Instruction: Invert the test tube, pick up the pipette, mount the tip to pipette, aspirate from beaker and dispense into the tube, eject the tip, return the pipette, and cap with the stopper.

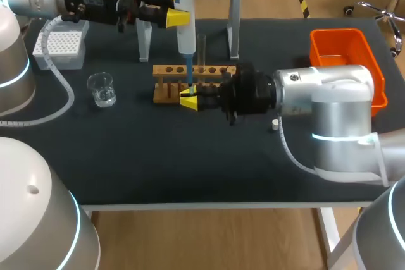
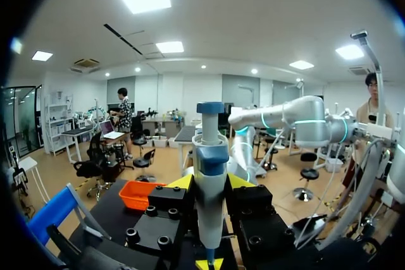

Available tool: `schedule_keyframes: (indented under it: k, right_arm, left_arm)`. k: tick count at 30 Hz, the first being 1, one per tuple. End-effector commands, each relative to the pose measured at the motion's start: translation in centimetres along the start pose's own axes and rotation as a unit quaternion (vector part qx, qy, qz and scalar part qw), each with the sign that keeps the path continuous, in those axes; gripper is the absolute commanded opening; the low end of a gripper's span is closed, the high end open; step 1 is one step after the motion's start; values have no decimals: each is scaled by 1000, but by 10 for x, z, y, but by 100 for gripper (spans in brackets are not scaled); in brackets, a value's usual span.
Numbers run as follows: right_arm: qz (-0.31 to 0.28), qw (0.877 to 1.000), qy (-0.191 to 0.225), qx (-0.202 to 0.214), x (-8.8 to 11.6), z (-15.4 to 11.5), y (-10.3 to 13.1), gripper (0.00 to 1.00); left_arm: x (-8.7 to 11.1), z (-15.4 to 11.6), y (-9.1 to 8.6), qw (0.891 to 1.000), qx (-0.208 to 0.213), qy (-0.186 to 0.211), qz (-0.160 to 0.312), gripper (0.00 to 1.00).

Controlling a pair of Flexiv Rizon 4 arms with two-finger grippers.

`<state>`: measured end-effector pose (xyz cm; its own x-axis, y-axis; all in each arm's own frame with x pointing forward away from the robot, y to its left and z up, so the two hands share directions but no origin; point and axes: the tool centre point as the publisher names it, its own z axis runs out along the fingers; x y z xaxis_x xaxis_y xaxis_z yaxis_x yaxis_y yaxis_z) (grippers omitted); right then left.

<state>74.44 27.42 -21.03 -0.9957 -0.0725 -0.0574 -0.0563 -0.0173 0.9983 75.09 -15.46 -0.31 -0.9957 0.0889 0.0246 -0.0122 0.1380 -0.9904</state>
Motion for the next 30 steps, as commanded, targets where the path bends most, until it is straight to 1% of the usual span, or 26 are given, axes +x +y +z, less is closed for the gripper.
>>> schedule_keyframes:
  k: [1,8,14,30]
  right_arm:
    - [3,1000,2,0,0,0,-1,0]
    - [14,1000,4,1,0,2,-10,0]
    - [19,1000,7,2,4,4,-12,0]
    - [9,1000,6,-3,8,4,3,0]
  left_arm:
    - [0,-1,2,1000,-1,2,0,0]
    - [0,-1,2,1000,-1,2,0,0]
    - [0,-1,2,1000,-1,2,0,0]
    - [0,-1,2,1000,-1,2,0,0]
